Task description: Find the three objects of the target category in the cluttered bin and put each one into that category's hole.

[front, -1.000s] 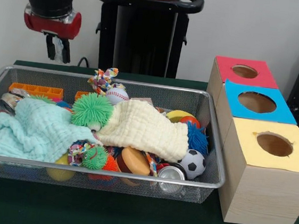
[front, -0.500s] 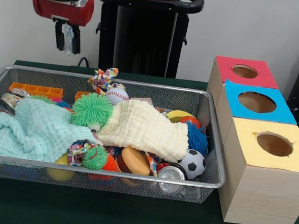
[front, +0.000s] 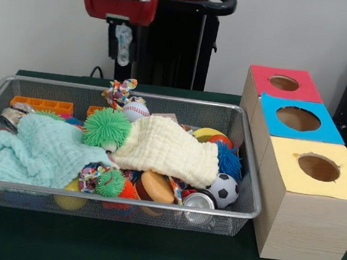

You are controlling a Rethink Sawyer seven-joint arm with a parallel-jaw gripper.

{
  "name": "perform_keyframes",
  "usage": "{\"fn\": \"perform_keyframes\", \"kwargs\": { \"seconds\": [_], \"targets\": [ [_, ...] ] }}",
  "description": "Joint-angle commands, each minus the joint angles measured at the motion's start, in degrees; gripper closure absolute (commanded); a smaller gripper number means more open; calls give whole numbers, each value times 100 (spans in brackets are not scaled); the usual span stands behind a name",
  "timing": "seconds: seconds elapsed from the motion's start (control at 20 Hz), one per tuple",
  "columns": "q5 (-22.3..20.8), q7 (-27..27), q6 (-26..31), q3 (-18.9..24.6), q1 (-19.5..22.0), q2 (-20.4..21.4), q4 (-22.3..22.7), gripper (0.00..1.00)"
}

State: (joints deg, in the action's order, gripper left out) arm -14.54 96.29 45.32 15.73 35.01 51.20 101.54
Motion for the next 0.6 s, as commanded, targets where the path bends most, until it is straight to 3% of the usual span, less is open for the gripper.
{"fn": "perform_keyframes", "kwargs": {
  "seconds": [0.05, 0.6],
  "targets": [
    [350, 964, 606, -137, -297, 92, 142, 100],
    [662, 1342, 204, -604, -865, 228, 418, 100]
  ]
}}
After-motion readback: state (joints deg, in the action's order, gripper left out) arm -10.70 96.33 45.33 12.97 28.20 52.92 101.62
